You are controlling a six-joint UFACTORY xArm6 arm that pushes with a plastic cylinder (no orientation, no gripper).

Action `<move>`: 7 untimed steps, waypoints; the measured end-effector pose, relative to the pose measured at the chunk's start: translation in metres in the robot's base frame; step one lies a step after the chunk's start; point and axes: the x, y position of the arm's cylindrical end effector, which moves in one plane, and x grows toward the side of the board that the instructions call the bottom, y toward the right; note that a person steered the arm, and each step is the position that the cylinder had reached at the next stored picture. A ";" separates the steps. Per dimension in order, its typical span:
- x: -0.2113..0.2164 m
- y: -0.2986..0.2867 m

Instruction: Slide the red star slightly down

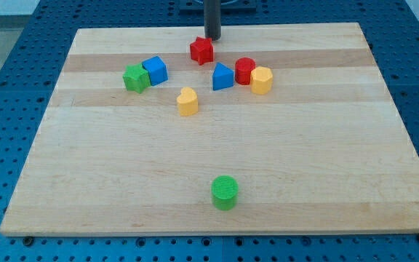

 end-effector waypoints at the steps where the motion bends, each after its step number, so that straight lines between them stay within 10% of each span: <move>1: 0.005 0.000; 7: 0.040 -0.015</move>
